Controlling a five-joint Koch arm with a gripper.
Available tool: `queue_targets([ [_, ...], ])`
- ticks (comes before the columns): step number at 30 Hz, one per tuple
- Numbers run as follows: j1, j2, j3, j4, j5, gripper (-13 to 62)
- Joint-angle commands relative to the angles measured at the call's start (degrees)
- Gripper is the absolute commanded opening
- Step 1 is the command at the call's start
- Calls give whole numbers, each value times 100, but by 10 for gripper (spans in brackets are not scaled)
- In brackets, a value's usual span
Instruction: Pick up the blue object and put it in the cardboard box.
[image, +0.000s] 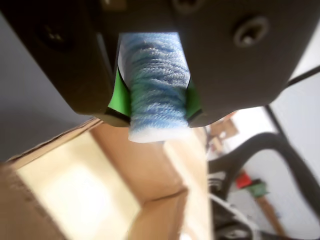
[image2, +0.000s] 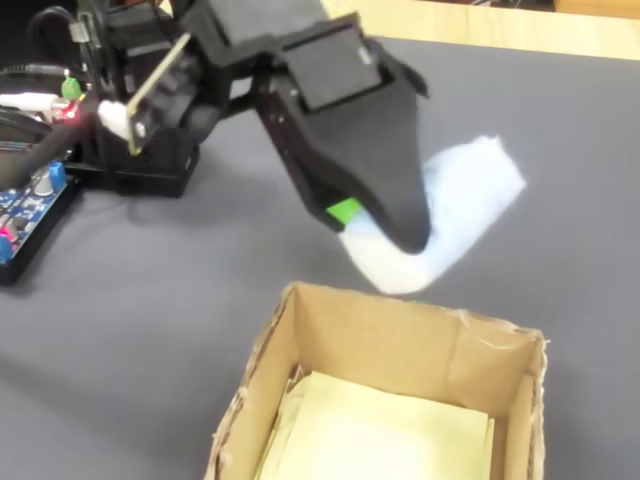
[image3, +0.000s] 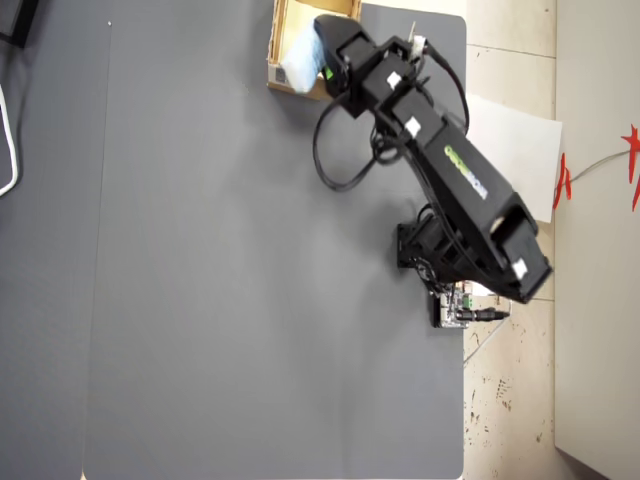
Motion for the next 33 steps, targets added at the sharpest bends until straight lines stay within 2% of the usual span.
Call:
queue_targets([
  [1, 88, 26, -615, -18, 0, 44],
  [9, 519, -615, -923, 53, 0, 65],
  [15, 598, -747, -1099, 431, 193, 265],
  [16, 598, -747, -1099, 431, 220, 276],
  [25, 589, -703, -1143, 369, 360, 292],
  [33, 123, -158, -791, 193, 888, 310],
])
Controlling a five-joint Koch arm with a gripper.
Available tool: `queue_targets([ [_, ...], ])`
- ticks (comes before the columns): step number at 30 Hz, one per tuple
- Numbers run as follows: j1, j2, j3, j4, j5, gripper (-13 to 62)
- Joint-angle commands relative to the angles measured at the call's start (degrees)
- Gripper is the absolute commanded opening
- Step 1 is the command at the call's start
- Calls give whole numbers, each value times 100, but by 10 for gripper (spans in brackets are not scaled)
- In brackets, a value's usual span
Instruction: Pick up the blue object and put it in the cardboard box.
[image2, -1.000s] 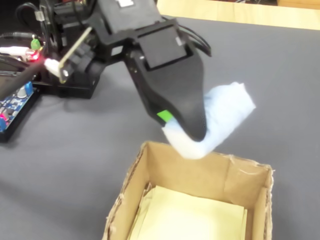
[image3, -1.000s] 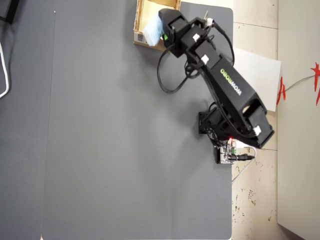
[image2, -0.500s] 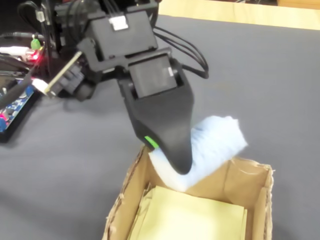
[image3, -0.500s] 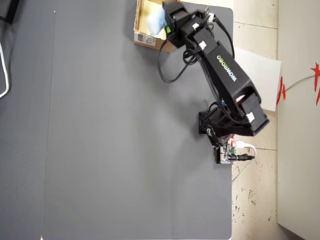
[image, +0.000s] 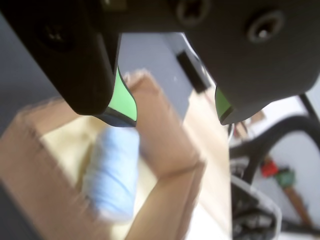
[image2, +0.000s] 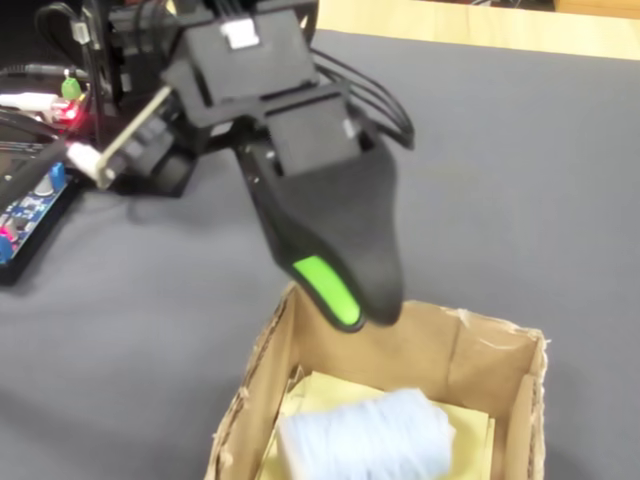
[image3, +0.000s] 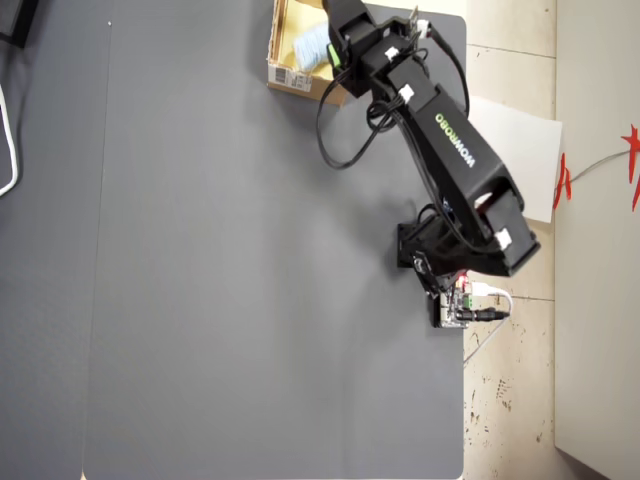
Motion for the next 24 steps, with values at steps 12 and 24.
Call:
queue_targets([
  [12, -1477, 1608, 984, -861, 580, 330],
  [24, -3076, 2628, 2013, -1635, 870, 339],
])
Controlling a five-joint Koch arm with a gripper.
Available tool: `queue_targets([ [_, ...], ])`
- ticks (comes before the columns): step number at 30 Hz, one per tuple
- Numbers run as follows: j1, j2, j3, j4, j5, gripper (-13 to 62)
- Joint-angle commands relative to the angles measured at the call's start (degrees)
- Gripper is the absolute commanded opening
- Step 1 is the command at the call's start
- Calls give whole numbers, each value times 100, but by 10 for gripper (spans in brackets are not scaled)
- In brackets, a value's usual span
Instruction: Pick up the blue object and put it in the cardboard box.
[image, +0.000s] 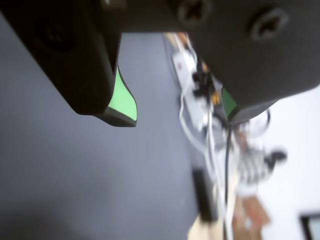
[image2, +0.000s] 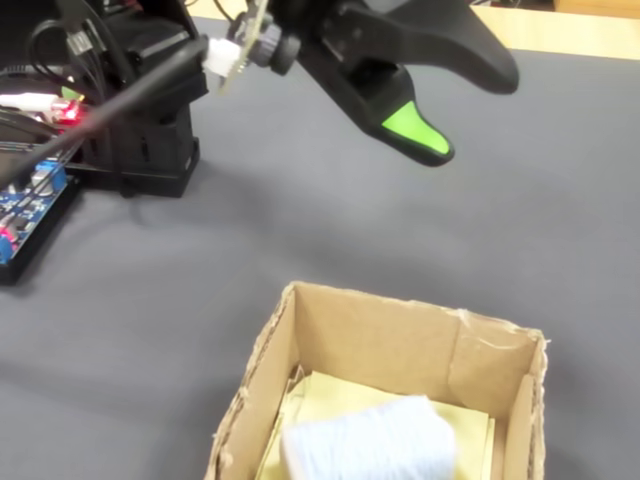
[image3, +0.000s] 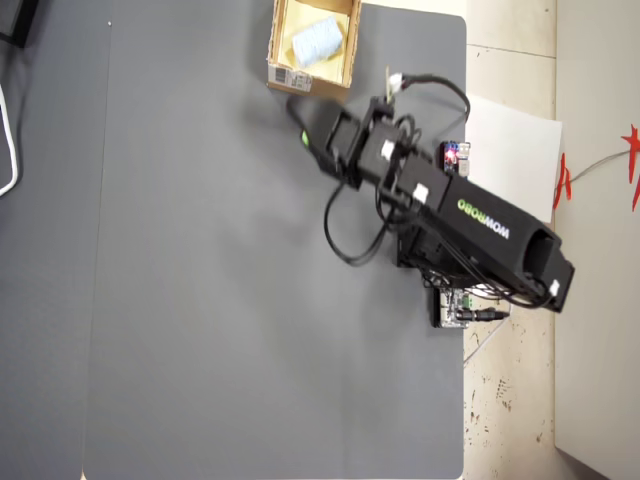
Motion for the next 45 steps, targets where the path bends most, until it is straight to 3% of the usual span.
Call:
queue_targets([
  [1, -281, 290, -97, -773, 325, 340],
  [17, -2039, 1248, 1512, -940, 290, 340],
  [45, -2145, 1248, 4298, -2426, 299, 340],
])
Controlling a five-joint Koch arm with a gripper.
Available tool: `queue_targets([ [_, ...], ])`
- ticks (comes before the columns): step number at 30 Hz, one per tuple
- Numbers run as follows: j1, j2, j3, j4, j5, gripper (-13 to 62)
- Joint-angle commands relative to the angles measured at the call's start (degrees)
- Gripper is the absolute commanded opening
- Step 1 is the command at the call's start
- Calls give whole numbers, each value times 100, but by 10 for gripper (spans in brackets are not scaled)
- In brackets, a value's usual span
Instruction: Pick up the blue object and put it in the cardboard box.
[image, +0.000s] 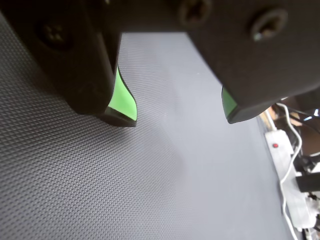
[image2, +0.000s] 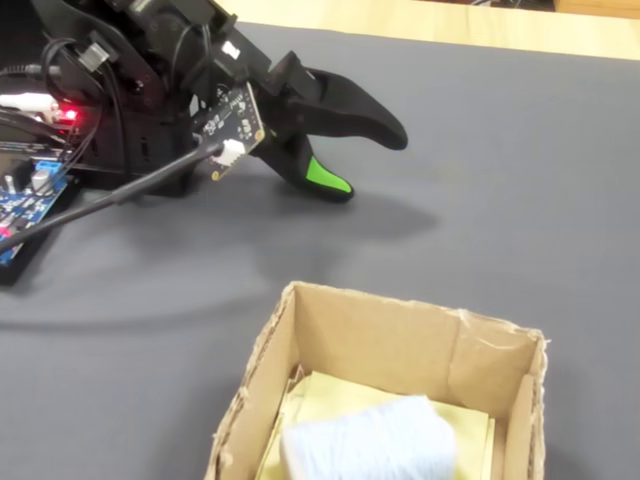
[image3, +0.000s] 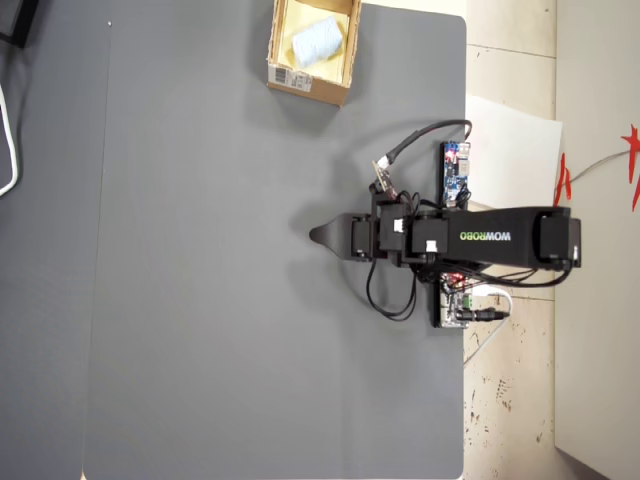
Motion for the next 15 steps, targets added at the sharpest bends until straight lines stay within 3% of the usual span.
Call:
queue_targets([
  [1, -9, 492, 220, -422, 149, 340],
  [15, -272, 475, 255, 281, 167, 340],
])
